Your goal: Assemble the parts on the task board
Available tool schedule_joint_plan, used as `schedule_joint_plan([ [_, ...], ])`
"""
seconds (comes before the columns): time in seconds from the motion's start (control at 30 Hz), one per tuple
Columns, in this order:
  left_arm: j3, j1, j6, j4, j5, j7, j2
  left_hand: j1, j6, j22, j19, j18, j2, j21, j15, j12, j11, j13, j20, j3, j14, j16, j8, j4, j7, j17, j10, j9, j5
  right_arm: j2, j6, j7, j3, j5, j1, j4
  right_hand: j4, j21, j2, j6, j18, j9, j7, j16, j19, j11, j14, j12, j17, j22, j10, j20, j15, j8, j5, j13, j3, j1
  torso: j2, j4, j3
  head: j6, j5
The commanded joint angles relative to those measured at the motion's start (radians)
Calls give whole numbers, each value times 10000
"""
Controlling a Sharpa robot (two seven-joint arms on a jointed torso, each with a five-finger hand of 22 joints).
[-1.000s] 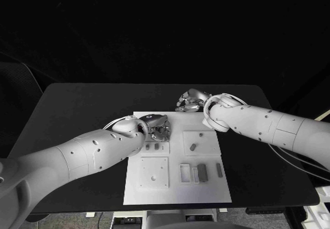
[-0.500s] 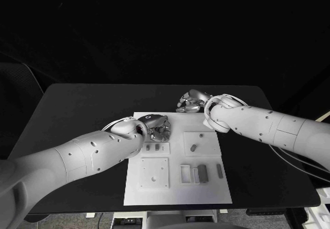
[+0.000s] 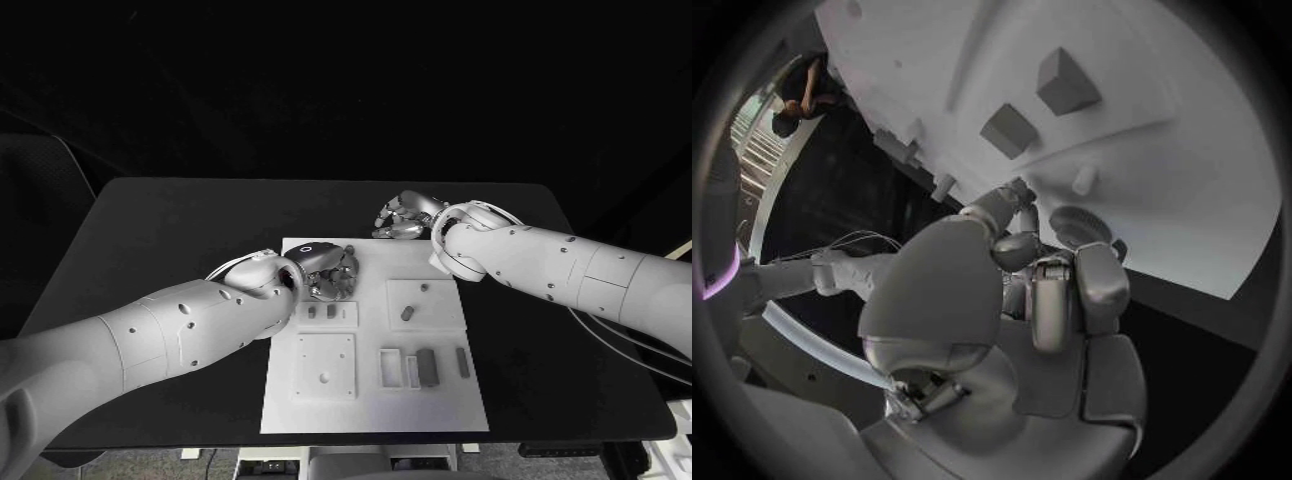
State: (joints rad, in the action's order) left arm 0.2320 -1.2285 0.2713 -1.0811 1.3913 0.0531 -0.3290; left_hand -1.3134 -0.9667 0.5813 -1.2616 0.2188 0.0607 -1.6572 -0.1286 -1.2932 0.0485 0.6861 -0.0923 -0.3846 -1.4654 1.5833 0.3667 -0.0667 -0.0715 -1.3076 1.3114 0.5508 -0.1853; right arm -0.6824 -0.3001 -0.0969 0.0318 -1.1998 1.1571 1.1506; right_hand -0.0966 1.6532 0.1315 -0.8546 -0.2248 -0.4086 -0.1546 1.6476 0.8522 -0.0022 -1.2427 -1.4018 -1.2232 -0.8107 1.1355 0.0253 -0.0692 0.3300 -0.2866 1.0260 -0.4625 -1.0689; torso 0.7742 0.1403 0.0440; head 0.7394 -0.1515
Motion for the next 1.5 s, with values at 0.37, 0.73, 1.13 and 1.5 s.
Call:
schedule_joint_plan([
  [0.37, -374, -270, 237, -920, 192, 28, -858, -63, -740, 19, -9, 430, 72, -1414, -49, -37, 66, 9, -28, -48, -1612, 87, 61, -57, -652, -1068, 12, 19, -27, -42, 101, 31, 4, 5, 0, -2, 9, 221, -54, -33, -193, 10, -100, 31, 39, -58, -15, -41, -8, 15, -2, -34, -66, 25, -26, -17, -46, 28, 1, 10, 13, -46, 42],
  [0.73, -354, -323, -210, -1002, 40, 83, -1245, -53, -744, 23, -11, 430, 84, -1416, -48, -38, 67, 9, -26, -50, -1603, 77, 57, -54, -659, -1051, 20, 17, -24, -32, 122, 33, 4, 5, 0, 6, 8, 222, -53, -31, -193, 10, -100, 33, 41, -59, -20, -43, -11, 15, 0, -34, -67, 24, -26, -18, -46, 30, 13, -13, 11, -58, 71],
  [1.13, -287, -320, -588, -771, 41, 310, -1300, -46, -743, 27, -12, 430, 88, -1417, -47, -38, 67, 8, -25, -54, -1612, 87, 52, -52, -661, -1067, 23, 14, -21, -23, 129, 26, 4, 5, 0, 6, 9, 225, -53, -29, -194, 11, -100, 36, 43, -60, -27, -44, -14, 16, 2, -35, -67, 24, -25, -19, -46, 33, 14, -19, 0, -35, 101],
  [1.5, -228, -313, -786, -666, 40, 401, -1276, -39, -733, 31, -12, 430, 99, -1417, -46, -37, 66, 7, -24, -56, -1616, 92, 41, -52, -658, -1075, 25, 9, -19, -20, 150, 23, 4, 5, 0, -1, 9, 226, -54, -28, -195, 11, -100, 36, 45, -61, -25, -45, -10, 17, 4, -35, -67, 23, -25, -20, -47, 35, 16, -20, -3, -1, 87],
])
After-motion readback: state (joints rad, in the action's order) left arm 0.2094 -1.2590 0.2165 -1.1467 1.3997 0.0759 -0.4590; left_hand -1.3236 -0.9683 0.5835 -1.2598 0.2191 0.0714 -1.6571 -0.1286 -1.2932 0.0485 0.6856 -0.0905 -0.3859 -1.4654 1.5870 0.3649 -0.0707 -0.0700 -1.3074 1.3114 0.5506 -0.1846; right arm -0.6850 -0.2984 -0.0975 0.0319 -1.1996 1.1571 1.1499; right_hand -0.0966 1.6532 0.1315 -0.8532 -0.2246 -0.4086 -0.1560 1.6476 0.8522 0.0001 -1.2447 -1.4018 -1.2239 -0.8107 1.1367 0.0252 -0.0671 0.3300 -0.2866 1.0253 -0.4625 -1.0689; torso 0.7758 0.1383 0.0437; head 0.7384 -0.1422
